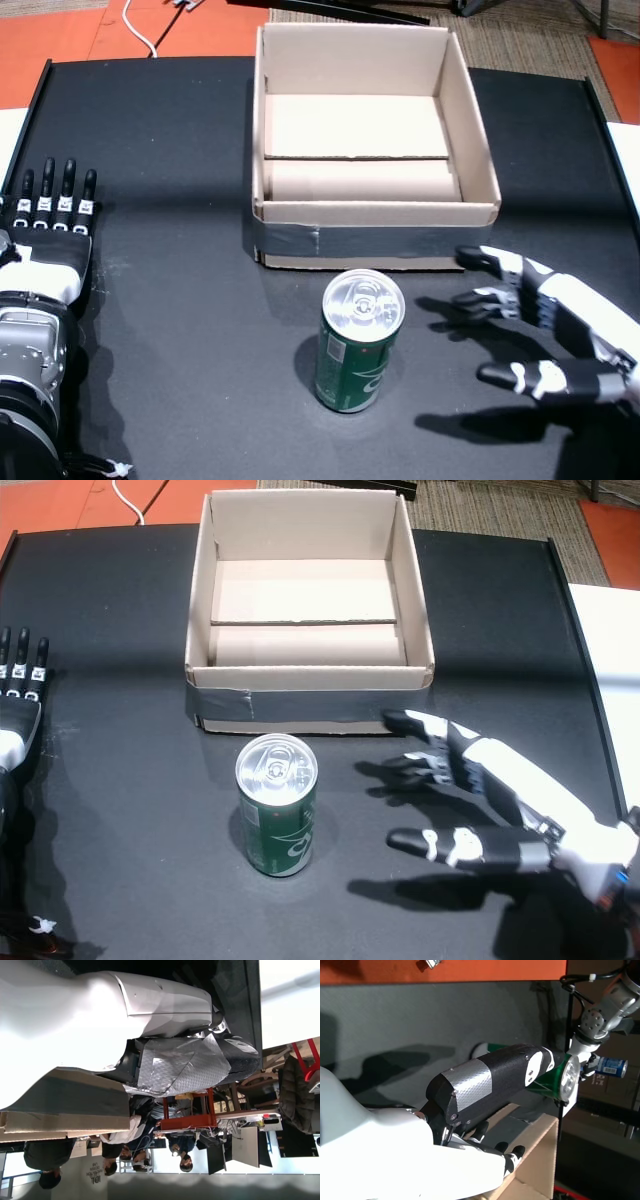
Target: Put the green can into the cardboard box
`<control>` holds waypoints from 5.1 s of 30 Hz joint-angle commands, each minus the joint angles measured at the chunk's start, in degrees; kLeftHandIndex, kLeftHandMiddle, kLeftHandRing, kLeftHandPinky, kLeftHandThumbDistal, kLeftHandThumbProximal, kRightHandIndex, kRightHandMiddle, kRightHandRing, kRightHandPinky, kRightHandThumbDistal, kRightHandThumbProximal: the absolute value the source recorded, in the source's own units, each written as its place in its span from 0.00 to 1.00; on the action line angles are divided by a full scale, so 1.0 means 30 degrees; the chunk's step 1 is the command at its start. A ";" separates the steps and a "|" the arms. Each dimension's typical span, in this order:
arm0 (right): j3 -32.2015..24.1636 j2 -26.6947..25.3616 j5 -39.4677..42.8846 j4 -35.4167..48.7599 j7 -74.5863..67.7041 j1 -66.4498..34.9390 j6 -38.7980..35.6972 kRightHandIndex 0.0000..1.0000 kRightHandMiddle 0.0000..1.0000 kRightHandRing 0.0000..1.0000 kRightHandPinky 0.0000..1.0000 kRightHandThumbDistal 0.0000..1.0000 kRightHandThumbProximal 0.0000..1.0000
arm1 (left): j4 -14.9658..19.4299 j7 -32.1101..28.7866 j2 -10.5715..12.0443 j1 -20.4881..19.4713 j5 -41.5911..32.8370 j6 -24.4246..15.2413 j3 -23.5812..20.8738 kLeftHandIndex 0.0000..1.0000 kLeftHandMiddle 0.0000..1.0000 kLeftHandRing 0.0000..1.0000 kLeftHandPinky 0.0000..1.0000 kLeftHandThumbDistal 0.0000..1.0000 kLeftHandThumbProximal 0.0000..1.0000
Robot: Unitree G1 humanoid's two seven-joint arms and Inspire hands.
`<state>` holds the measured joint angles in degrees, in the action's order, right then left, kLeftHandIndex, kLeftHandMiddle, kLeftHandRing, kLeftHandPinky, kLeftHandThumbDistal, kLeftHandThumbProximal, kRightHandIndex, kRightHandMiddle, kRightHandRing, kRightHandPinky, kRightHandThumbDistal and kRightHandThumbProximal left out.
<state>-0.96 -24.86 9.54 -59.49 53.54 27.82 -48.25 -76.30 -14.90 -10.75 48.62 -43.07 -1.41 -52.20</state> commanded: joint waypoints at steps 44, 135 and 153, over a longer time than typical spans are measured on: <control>0.1084 0.2384 -0.3205 -0.3313 0.1408 0.2860 0.1228 0.90 0.91 0.96 1.00 1.00 0.52 | -0.0019 -0.0122 -0.0047 -0.0281 0.0024 0.0018 0.0023 0.64 0.67 0.76 0.90 0.00 1.00; 0.2567 0.3281 -1.5428 -0.4808 -2.6532 1.4389 -0.1699 0.00 0.00 0.00 0.13 0.13 0.50 | -0.0162 -0.0656 0.0206 -0.0490 -0.0168 0.0104 -0.0073 0.69 0.70 0.82 0.90 0.00 1.00; 0.3645 0.4839 -1.4198 -0.6358 -2.1152 1.6629 0.7864 0.04 0.05 0.08 0.23 0.05 0.22 | -0.0145 -0.0300 0.0469 -0.0335 -0.0279 0.0090 -0.0173 0.63 0.62 0.72 0.83 0.00 1.00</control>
<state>9.90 -10.85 -34.03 -78.37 -11.03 76.47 -25.70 -76.30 -16.66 -9.82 48.34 -43.82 -1.12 -52.54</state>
